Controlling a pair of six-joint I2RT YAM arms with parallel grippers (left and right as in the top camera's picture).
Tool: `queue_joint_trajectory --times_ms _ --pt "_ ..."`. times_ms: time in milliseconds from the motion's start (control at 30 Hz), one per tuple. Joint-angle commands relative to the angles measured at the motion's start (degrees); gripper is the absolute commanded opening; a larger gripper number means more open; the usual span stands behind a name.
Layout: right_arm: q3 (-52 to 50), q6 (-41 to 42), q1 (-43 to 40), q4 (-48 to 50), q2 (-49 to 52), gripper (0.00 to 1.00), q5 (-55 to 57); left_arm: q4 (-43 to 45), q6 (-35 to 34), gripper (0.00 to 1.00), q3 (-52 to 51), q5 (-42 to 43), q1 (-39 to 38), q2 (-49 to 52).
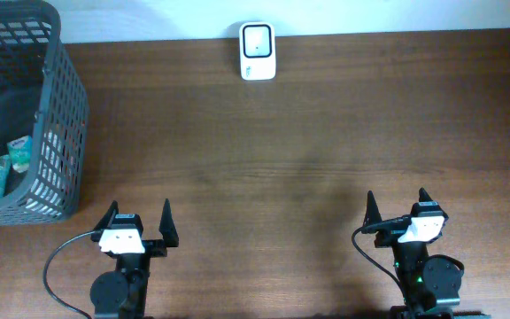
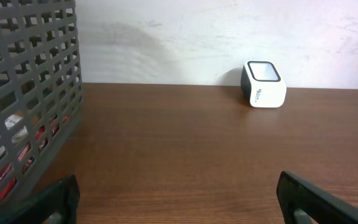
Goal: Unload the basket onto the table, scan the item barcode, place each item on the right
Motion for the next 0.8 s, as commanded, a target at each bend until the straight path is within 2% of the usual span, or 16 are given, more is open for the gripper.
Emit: queue_joint_trajectory --times_ms 0,167,267,333,367,400,467,567,600,733,767 --pt "-0.5 -0.2 -0.4 -0.1 -0.4 0.99 0.1 0.1 0.7 0.99 -0.5 -0.2 0.4 -0.5" --pt "-0.5 -0.2 -0.4 -0.1 -0.4 0.99 0.1 0.1 0.4 0.99 -0.4 0.7 0.4 -0.5" --pt "-0.5 -0.2 -0.4 -0.1 -0.4 0.99 0.1 6.3 -1.0 0.99 -0.4 11.9 0.2 -0.5" --pt "-0.5 -0.2 -0.4 -0.1 -0.4 0.99 0.1 23.2 -1.0 0.99 -0.4 24.4 0.2 -0.5" --pt "-0.5 -0.2 -0.4 -0.1 -0.4 0.99 0.1 40.7 -1.0 0.99 0.2 25.1 0.2 -0.5" --pt "-0.5 -0.2 -0.4 -0.1 -0.4 0.99 0.1 44.9 -1.0 0.99 2.6 21.8 0.2 -0.2" --pt "-0.5 -0.2 -0.4 -0.1 -0.4 0.99 0.1 44.0 0.0 0.99 7.7 19.2 0.3 1.3" --pt "-0.5 -0.2 -0.4 -0.1 -0.4 0.99 0.1 40.2 10.6 0.99 19.8 18.7 0.3 8.5" --pt "-0.5 -0.2 -0.4 -0.1 -0.4 0.98 0.1 38.4 13.5 0.99 24.3 17.9 0.3 12.2" --pt "-0.5 -0.2 -0.4 -0.1 -0.4 0.99 0.1 27.0 14.8 0.99 44.8 10.5 0.3 29.3" --pt "-0.5 -0.2 -0.4 -0.1 -0.4 0.99 0.1 22.4 17.2 0.99 52.5 10.1 0.3 35.7"
